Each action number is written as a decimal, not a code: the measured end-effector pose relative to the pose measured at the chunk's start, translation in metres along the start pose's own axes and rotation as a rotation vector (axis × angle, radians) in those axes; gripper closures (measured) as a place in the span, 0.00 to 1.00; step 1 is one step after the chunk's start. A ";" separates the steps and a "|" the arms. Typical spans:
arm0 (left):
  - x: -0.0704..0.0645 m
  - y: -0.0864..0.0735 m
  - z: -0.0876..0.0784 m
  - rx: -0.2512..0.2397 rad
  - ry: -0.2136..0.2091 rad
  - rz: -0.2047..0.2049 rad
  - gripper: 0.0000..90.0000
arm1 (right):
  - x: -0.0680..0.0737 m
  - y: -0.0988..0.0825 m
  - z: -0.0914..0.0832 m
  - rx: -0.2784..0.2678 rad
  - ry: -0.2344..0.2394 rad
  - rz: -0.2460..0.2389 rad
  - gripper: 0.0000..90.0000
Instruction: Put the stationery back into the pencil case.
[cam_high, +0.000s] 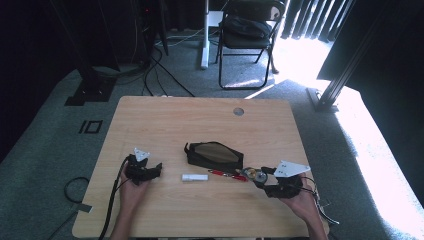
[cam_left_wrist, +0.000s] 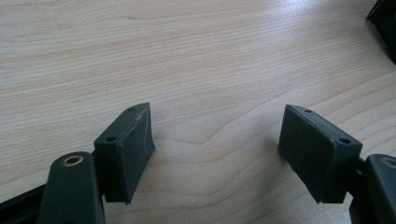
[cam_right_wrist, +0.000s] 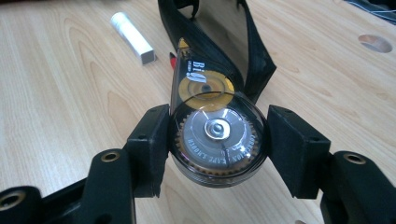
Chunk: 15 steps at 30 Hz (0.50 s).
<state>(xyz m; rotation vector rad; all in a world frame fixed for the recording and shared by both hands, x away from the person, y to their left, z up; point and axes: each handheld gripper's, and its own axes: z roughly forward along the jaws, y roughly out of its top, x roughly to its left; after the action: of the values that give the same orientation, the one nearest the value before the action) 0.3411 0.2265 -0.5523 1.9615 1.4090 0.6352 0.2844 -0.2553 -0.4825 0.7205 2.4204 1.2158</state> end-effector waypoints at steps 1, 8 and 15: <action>0.000 0.000 0.000 0.000 0.000 0.000 0.29 | 0.000 0.001 0.000 -0.003 -0.001 0.000 0.46; 0.000 0.000 0.000 0.000 0.000 0.000 0.29 | -0.001 0.007 0.002 -0.007 -0.003 -0.009 0.46; 0.000 0.000 0.000 0.000 0.000 0.000 0.29 | -0.002 0.013 0.002 -0.021 -0.009 -0.011 0.46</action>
<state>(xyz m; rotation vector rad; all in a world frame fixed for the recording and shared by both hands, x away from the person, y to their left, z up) 0.3411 0.2265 -0.5523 1.9614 1.4088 0.6350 0.2906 -0.2492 -0.4730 0.7044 2.3979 1.2294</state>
